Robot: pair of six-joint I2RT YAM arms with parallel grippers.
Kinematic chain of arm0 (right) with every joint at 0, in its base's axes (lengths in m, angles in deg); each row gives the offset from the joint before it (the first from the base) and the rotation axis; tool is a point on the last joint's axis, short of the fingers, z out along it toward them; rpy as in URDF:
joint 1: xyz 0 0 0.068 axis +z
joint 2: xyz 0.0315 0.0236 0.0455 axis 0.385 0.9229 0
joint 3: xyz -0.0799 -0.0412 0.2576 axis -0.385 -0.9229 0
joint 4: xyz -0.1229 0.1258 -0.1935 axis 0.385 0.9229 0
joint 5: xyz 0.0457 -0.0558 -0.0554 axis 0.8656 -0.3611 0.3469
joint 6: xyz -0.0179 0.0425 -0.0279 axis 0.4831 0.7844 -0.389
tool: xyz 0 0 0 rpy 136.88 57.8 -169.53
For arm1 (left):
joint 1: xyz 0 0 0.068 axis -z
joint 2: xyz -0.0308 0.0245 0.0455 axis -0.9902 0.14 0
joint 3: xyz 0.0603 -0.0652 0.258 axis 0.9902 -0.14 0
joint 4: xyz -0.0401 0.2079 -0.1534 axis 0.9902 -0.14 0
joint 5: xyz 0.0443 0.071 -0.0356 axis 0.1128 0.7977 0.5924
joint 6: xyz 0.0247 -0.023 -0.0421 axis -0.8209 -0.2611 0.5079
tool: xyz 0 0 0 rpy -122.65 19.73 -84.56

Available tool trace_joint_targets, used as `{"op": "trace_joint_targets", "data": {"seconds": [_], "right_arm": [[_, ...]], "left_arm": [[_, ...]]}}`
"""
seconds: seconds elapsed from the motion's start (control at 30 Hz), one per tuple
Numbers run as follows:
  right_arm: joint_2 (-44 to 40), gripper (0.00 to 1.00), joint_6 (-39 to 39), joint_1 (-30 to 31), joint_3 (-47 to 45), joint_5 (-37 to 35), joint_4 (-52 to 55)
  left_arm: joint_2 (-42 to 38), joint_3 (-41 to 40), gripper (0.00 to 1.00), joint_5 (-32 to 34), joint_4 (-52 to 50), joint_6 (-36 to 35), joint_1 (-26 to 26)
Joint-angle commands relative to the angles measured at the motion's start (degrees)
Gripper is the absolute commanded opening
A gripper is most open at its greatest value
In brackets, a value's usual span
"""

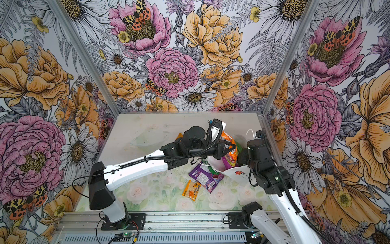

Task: Place the snacks into the paper bag
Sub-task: Place the snack in the paper bag.

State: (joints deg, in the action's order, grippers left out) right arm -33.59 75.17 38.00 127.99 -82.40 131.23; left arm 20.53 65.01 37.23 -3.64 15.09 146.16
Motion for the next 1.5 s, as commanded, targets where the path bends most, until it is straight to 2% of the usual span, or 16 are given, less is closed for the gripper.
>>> {"op": "trace_joint_targets", "data": {"seconds": [0.0, 0.13, 0.3, 0.73, 1.1, 1.47], "right_arm": [[-1.5, 0.00, 0.6, -3.6, 1.2, 4.4, -4.3], [-1.6, 0.00, 0.4, -7.8, 1.3, 7.5, -4.3], [-1.0, 0.00, 0.8, -9.4, 1.9, 11.9, -5.4], [-1.2, 0.00, 1.0, -10.4, 1.1, 10.2, -5.6], [-2.1, 0.00, 0.2, -18.0, -1.1, 14.1, -5.7], [-2.2, 0.00, 0.1, -18.8, -1.3, 13.8, -5.8]], "left_arm": [[0.3, 4.8, 0.00, -1.4, 2.8, -1.7, -0.2], [2.5, 8.1, 0.00, -2.9, 2.4, -1.6, 0.1], [2.8, 11.9, 0.00, -0.3, -1.9, -4.5, 0.1], [8.9, 12.1, 0.00, -3.4, 0.3, -2.1, 0.0], [13.7, 9.7, 0.00, -4.6, 2.1, 0.4, -2.9], [18.9, 15.7, 0.00, -0.7, -11.4, -1.6, -3.0]]}}
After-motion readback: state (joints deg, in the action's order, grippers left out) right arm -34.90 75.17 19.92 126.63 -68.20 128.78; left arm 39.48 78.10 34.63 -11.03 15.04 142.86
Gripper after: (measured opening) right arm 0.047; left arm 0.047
